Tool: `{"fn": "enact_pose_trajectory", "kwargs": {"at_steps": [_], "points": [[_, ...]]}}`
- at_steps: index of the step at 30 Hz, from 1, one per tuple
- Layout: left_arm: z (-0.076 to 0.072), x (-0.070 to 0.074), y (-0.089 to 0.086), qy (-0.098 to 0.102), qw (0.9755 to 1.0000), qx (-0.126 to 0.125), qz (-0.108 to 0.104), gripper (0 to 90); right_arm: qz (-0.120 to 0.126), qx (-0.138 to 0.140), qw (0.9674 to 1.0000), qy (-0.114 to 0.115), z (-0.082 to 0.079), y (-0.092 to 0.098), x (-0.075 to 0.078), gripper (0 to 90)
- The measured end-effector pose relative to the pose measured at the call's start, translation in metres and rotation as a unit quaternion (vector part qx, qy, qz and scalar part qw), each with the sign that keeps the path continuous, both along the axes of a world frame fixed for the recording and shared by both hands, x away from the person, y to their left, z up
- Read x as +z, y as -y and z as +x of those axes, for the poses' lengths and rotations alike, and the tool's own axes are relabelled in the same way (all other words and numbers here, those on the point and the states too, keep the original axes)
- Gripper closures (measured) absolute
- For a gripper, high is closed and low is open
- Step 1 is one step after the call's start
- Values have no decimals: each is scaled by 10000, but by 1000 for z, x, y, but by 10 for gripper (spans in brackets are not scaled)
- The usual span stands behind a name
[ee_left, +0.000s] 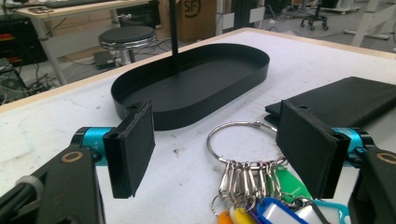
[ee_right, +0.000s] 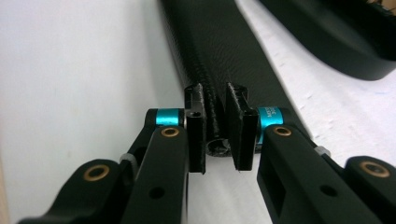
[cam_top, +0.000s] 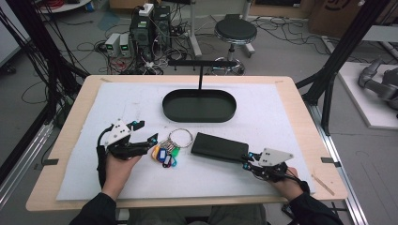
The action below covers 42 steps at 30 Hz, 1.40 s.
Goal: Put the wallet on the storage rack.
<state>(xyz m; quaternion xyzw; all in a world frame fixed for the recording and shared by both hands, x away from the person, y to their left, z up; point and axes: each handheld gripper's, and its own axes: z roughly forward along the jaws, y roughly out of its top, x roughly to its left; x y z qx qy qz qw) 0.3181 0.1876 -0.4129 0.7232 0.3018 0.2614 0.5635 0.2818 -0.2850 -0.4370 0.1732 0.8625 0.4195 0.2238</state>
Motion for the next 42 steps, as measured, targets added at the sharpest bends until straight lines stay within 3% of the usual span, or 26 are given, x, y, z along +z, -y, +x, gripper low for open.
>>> {"fn": "enact_pose_trajectory", "kwargs": {"at_steps": [1,3,8,11,13,14,19,22,23,26,27,34,37,38,42], "points": [[0,0,0,0,10000,0,0,281,0,0,10000,0,0,0,0,804],[3,2,7,13,9999,-134,-7,281,359,-163,9992,-104,4,5,7,806],[7,5,21,38,9992,-399,10,280,772,-344,9959,-315,11,10,12,807],[12,6,40,21,9975,-691,150,276,952,-429,9936,-423,14,12,13,807],[13,5,45,26,9970,-755,187,274,1080,-505,9916,-507,16,13,14,806],[15,4,55,58,9961,-830,298,274,1133,-520,9909,-502,17,14,15,806],[21,1,75,14,9939,-1009,433,274,1278,-621,9879,-621,21,17,16,805],[28,0,89,-6,9924,-1097,551,275,1448,-693,9843,-727,24,20,17,804],[33,-1,100,-32,9907,-1196,652,274,1447,-690,9843,-735,25,21,17,804],[36,-5,110,56,9900,-1212,726,274,1485,-707,9833,-775,26,22,18,803],[40,-9,118,56,9883,-1254,865,275,1522,-724,9823,-819,27,22,18,802],[51,-16,135,25,9847,-1410,1026,286,1585,-742,9806,-889,29,23,18,799],[54,-17,139,146,9819,-1512,1133,374,1617,-738,9795,-949,30,24,18,790],[55,-18,141,212,9795,-1631,1162,414,1625,-743,9793,-948,31,25,18,787],[56,-19,144,385,9763,-1607,1398,538,1669,-795,9780,-969,32,27,19,774]]}}
